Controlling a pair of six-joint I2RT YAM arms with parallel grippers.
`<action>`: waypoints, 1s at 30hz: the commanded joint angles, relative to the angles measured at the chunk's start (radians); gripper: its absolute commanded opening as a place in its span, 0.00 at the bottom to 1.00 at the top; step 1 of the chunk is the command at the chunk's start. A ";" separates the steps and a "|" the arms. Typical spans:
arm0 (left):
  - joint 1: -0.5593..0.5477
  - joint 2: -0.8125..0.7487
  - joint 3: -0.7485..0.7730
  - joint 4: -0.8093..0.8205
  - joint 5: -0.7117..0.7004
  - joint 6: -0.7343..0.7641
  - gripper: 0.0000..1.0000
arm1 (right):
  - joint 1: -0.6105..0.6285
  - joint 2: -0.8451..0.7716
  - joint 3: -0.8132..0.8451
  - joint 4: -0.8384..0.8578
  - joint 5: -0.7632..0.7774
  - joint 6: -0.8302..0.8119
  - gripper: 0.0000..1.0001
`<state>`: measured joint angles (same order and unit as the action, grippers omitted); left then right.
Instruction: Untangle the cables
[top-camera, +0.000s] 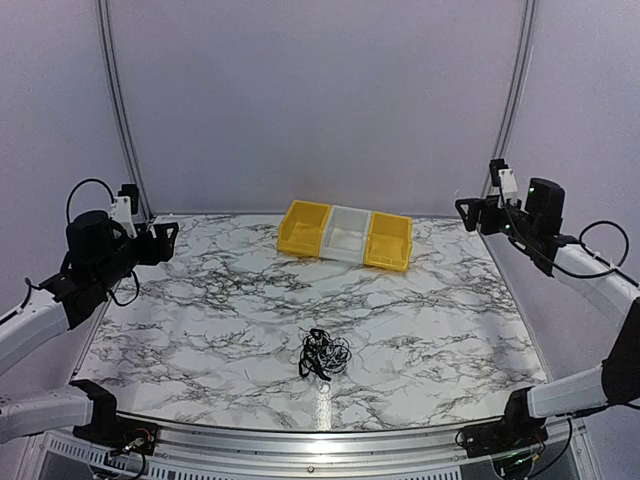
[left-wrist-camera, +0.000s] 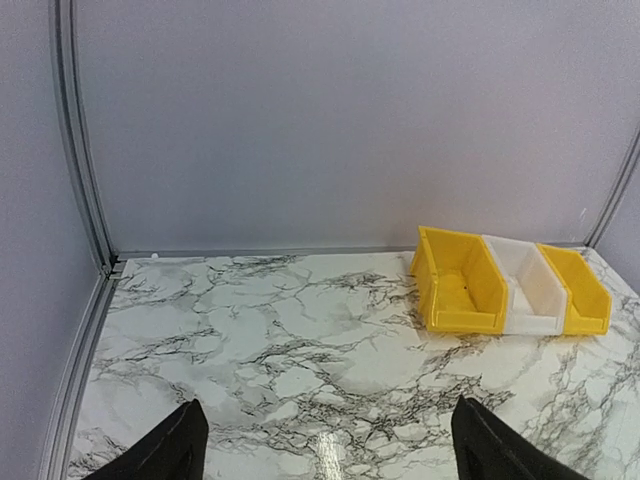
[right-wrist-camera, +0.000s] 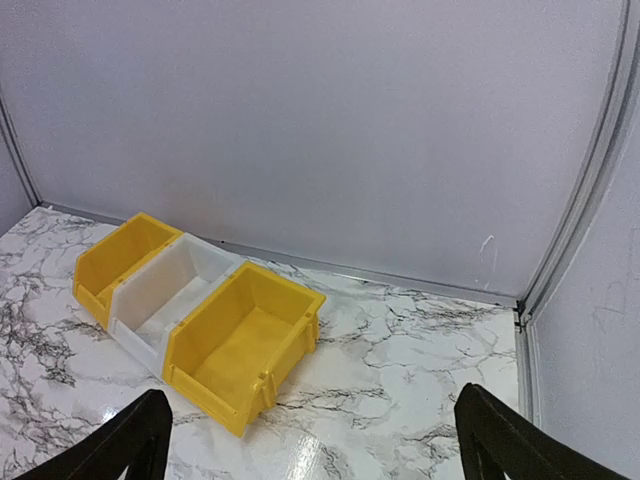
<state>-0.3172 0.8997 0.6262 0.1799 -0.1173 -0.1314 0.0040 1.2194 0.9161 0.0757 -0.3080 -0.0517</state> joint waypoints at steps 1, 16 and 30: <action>-0.009 0.035 0.020 -0.024 0.114 0.063 0.83 | -0.044 0.006 0.001 -0.014 -0.032 0.023 0.99; -0.479 0.372 0.103 -0.244 0.415 0.249 0.75 | 0.227 0.023 -0.102 -0.141 -0.519 -0.477 0.91; -0.559 0.612 0.205 -0.202 0.381 -0.001 0.59 | 0.595 0.294 -0.021 -0.282 -0.317 -0.648 0.69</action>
<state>-0.8707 1.4555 0.7700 -0.0273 0.2451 -0.0299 0.5404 1.4570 0.8246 -0.1387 -0.6868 -0.6319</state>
